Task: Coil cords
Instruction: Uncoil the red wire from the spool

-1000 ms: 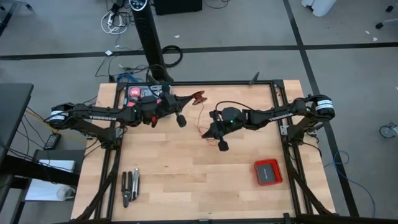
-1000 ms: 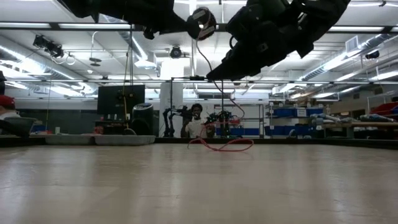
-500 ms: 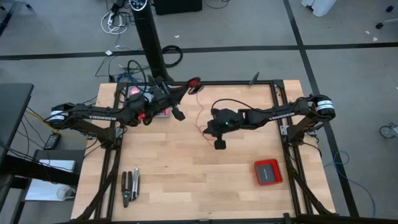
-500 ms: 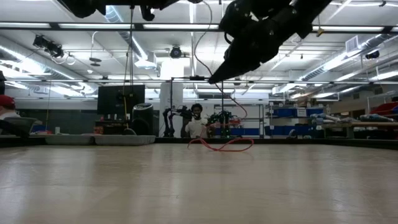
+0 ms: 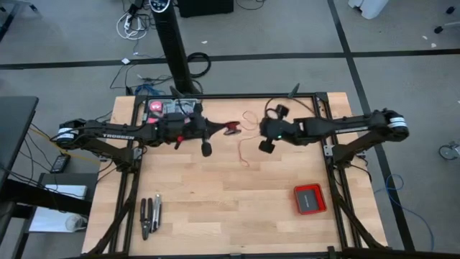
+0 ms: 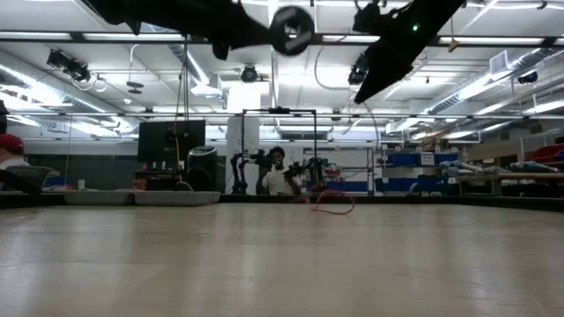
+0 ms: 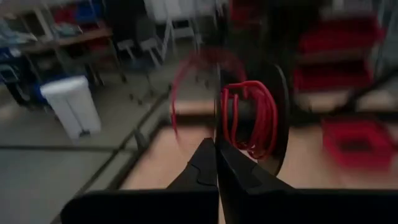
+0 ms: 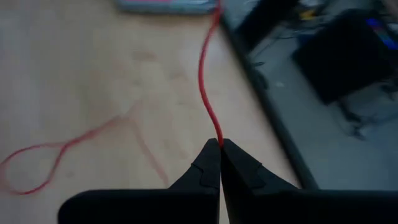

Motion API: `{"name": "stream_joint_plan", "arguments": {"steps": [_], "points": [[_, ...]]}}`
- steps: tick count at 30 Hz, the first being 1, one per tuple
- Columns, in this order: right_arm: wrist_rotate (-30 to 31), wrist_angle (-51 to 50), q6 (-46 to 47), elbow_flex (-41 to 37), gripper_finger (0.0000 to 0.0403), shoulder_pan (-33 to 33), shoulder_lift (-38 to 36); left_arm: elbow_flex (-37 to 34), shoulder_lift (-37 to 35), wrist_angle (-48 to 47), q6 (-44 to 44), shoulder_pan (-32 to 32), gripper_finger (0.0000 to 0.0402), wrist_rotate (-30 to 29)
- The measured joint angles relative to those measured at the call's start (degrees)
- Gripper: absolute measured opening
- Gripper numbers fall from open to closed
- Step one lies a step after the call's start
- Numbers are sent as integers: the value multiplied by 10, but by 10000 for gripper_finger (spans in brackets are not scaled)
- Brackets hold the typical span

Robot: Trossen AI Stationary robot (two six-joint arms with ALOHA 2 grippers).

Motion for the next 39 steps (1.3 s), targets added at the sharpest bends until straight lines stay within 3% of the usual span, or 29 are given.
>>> {"name": "stream_joint_plan", "arguments": {"steps": [5, 9, 14, 25, 39], "points": [[47, -11, 14, 0, 1, 24, -47, 0, 0, -95, 25, 1, 0, -43], [70, -8, -6, 0, 1, 56, -71, 0, 0, -122, 47, 1, 0, -134], [57, 7, -67, 0, 1, 95, -80, 0, 0, -123, 64, 1, 0, -254], [-115, 115, -157, 0, 1, 154, -78, 0, 0, -120, 93, 1, 0, -388], [-285, 110, -113, 0, 1, 195, -78, 0, 0, -30, 170, 4, 0, -422]]}}
